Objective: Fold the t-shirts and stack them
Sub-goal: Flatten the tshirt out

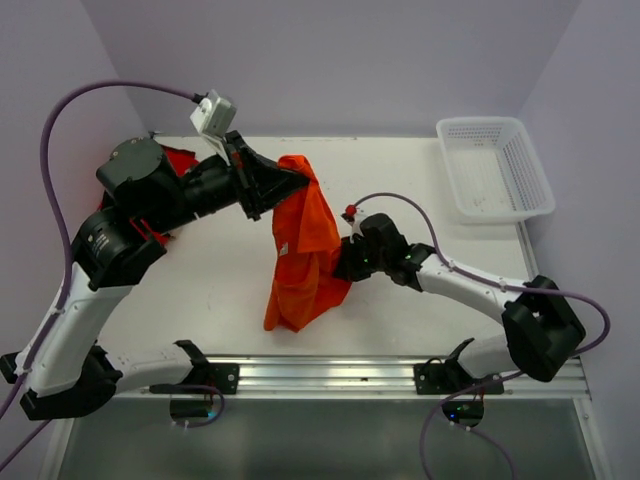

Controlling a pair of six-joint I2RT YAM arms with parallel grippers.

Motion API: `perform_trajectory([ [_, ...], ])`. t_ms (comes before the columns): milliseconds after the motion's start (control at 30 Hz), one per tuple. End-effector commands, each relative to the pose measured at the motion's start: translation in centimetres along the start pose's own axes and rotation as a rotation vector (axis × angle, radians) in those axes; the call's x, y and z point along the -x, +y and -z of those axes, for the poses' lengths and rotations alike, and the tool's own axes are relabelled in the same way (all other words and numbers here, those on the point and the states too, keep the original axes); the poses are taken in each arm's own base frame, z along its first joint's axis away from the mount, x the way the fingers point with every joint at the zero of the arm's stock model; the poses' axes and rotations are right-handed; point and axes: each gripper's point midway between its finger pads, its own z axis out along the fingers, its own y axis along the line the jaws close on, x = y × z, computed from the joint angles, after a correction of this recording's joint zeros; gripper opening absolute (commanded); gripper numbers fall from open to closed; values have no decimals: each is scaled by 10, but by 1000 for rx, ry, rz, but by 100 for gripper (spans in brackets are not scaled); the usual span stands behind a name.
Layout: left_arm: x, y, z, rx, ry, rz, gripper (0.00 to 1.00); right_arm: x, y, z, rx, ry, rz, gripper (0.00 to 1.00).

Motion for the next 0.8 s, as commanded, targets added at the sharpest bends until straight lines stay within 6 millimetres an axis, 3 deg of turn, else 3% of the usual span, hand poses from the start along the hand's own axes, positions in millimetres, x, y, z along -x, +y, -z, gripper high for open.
perform_trajectory([
  [0,13,11,26,111,-56,-44,0,20,-27,31,-204,-102,34,0],
  [33,9,37,35,253,-84,-30,0,27,-31,39,-245,-128,29,0],
  [100,8,53,59,367,-144,-13,0,38,-47,64,-375,-186,17,0],
  [133,-9,82,64,490,-147,1,0,40,-52,72,-412,-195,15,0],
  [200,-12,94,85,562,-216,8,0,42,-60,90,-485,-212,17,0],
  [233,-30,118,91,671,-207,10,0,49,-64,99,-527,-238,18,0],
  [300,-38,130,106,738,-235,8,0,50,-67,111,-565,-234,18,0],
  [333,-52,149,114,833,-231,3,0,53,-70,117,-597,-248,17,0],
  [500,-83,185,149,1046,-305,51,0,60,-75,133,-663,-267,12,0],
  [533,-101,199,153,1105,-289,49,0,60,-75,133,-665,-263,11,0],
  [600,-121,207,154,1131,-291,92,0,60,-73,133,-663,-251,6,0],
  [700,-175,229,152,1181,-219,143,0,59,-73,135,-668,-242,0,0],
  [767,-193,238,156,1223,-212,167,0,57,-74,138,-682,-232,2,0],
])
